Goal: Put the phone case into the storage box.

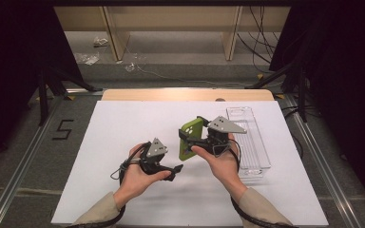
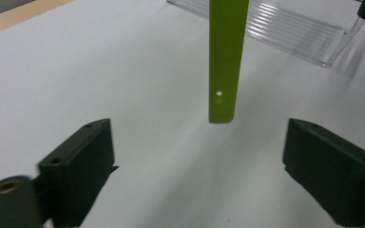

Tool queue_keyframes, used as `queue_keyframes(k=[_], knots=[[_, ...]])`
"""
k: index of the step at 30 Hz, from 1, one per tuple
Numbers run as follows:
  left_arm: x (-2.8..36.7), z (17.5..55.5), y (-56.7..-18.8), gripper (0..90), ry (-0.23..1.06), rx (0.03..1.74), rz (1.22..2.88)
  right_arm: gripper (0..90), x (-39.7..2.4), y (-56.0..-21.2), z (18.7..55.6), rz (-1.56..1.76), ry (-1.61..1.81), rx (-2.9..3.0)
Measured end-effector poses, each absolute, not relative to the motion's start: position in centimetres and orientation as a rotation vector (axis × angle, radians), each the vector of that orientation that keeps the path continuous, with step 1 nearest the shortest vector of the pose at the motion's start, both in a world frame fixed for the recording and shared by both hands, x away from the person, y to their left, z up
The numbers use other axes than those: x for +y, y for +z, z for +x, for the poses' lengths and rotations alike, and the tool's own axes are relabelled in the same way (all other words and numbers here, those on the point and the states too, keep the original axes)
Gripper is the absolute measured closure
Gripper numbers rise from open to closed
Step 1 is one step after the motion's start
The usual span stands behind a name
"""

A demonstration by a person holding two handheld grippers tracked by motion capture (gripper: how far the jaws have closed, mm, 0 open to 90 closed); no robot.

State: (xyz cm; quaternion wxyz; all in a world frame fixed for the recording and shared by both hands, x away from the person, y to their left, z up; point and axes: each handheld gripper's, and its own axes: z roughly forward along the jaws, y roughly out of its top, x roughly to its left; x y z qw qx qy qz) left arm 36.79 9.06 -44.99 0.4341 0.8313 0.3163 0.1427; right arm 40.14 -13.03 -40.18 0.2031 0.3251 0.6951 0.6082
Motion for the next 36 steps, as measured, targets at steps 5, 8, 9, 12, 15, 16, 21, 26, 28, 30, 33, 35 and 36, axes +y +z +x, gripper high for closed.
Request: queue_keyframes(k=[5, 8, 9, 12, 15, 16, 21, 26, 28, 30, 33, 35, 36], knots=[[9.5, 36.6, -45.0, 0.0, 0.362, 0.757, 2.103, 17.1, -13.3, -40.1, 40.2, 0.914, 1.697, 1.937], [10.0, 36.4, -45.1, 0.0, 0.361, 0.755, 2.098, 17.1, -13.4, -40.1, 40.2, 0.917, 1.694, 1.936], [10.3, 36.4, -45.1, 0.0, 0.360, 0.753, 2.099, 17.0, -13.4, -40.1, 40.2, 0.918, 1.694, 1.934], [10.8, 36.2, -45.2, 0.0, 0.352, 0.746, 2.086, 17.1, -13.5, -40.1, 40.2, 0.919, 1.691, 1.936], [11.3, 36.0, -45.2, 0.0, 0.359, 0.742, 2.078, 17.0, -13.5, -40.1, 40.3, 0.921, 1.690, 1.936], [11.4, 36.0, -45.2, 0.0, 0.361, 0.744, 2.076, 17.1, -13.5, -40.1, 40.3, 0.921, 1.689, 1.936], [12.1, 35.7, -45.2, 0.0, 0.373, 0.746, 2.076, 17.0, -13.6, -40.1, 40.3, 0.922, 1.688, 1.935], [12.5, 35.5, -45.2, 0.0, 0.382, 0.749, 2.075, 17.0, -13.8, -40.0, 40.3, 0.926, 1.688, 1.932], [12.7, 35.4, -45.3, 0.0, 0.384, 0.749, 2.076, 17.0, -13.8, -40.0, 40.3, 0.926, 1.689, 1.931], [13.0, 35.3, -45.3, 0.0, 0.391, 0.749, 2.077, 17.0, -13.9, -40.0, 40.3, 0.928, 1.686, 1.933], [13.3, 35.1, -45.4, 0.0, 0.397, 0.751, 2.074, 17.0, -14.0, -40.0, 40.4, 0.929, 1.685, 1.935], [13.5, 35.1, -45.5, 0.0, 0.398, 0.754, 2.075, 17.0, -14.0, -40.0, 40.4, 0.929, 1.681, 1.937], [13.6, 35.0, -45.5, 0.0, 0.402, 0.754, 2.075, 17.0, -14.0, -40.0, 40.4, 0.930, 1.680, 1.938]])
